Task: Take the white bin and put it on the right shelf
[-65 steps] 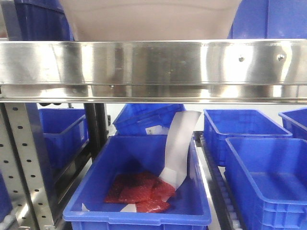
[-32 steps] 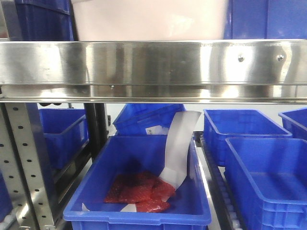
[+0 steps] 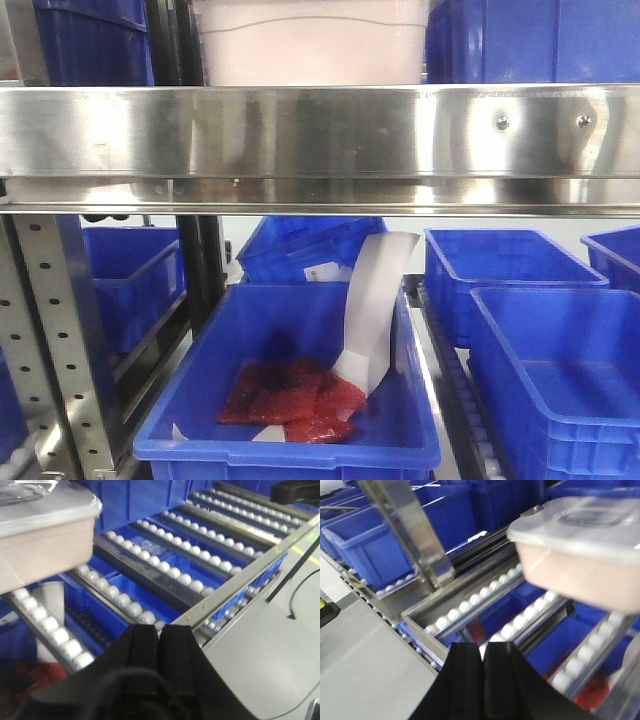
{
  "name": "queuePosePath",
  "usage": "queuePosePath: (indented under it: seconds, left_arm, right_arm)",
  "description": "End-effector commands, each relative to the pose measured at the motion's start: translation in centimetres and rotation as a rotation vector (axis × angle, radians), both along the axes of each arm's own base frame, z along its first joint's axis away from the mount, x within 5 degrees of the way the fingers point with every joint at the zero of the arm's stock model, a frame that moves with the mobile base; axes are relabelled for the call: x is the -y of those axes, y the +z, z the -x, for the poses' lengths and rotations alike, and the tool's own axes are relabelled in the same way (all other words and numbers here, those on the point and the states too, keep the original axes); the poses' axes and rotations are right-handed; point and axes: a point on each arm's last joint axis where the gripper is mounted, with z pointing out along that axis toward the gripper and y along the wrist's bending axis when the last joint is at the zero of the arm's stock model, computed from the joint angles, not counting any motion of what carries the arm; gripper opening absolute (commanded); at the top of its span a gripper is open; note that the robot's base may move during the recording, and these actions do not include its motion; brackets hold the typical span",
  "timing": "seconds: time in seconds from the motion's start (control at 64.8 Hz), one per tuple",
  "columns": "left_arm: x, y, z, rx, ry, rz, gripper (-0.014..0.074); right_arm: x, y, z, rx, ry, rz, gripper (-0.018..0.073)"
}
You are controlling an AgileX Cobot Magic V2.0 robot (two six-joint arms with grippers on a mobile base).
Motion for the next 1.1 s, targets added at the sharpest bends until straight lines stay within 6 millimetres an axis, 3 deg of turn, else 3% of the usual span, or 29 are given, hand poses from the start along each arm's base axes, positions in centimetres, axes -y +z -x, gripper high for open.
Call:
queuePosePath:
  seconds: [0.0,0.124,0.263,0.448,0.803,0.942,1.081]
  left_arm:
    - [-0.2,1.6,1.9,0.071,0.042,-0.02,-0.0117]
    - [-1.5,0.3,2.4,0.037,0.216,-0.137,-0.0117]
    - [-2.6,-1.6,3.1,0.039,0.381,-0.133,-0.0117]
    - [-3.6,-4.9,4.7,0.085,0.537,-0.107,-0.0117]
    - [-5.0,-11.7,12.1,0.353,0.755,-0.04,-0.0117]
    - [-4.7,-13.5,15.2,0.429,0.722,0.0,-0.0117]
    - [-4.8,-14.5,17.8,0.511,0.72,0.037,-0.0117]
  right_arm:
    - [-0.1,0.5,2.6,0.068,-0.071,-0.022,0.0068]
    - [0.5,-4.1,5.1,0.034,-0.233,0.036,0.0068]
    - [1.2,-8.3,7.8,0.054,-0.402,0.079,0.0068]
    - [2.0,-11.9,11.2,0.155,-0.585,0.11,0.0068]
    - [1.0,-14.0,19.3,0.46,-0.658,0.117,0.0068]
    - [0.4,-14.4,21.1,0.519,-0.636,0.11,0.0068]
    - [0.2,-14.4,21.7,0.54,-0.628,0.105,0.0068]
